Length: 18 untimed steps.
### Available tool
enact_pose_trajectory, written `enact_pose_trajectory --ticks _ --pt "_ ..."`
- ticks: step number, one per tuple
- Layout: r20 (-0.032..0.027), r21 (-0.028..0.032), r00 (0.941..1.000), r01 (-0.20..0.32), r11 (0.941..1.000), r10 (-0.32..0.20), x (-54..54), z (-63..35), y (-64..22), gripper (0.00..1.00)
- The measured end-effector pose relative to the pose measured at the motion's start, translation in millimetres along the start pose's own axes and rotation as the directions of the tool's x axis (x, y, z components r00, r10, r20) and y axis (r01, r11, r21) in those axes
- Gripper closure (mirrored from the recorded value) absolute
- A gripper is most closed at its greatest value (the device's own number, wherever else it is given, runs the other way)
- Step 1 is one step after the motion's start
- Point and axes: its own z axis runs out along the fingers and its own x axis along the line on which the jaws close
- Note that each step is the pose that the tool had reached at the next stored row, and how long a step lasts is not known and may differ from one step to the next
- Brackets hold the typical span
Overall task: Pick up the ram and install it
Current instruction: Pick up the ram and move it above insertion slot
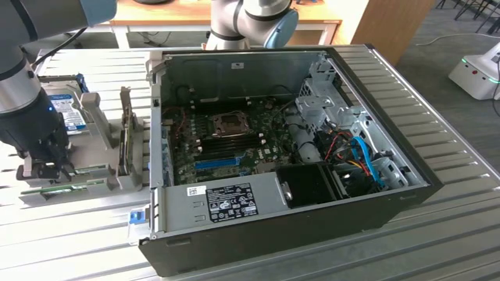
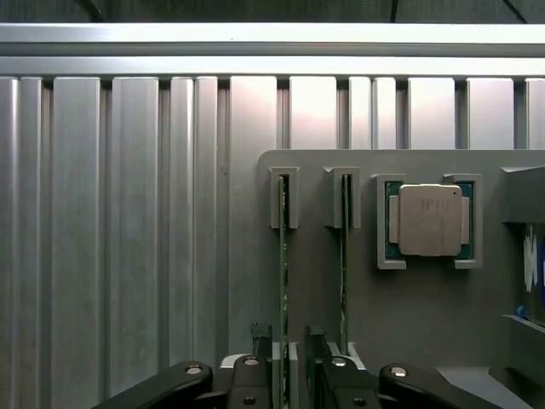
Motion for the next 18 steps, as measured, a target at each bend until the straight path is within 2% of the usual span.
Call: enact_pose_trajectory --ticks 6,18 --pt "0.0002 0.0003 1.0 0.0 1.0 0.0 0.1 0.7 0.0 0.71" --pt "0.0001 0.0001 1.0 0.0 1.0 0.0 -0.1 15.1 -0.4 0.71"
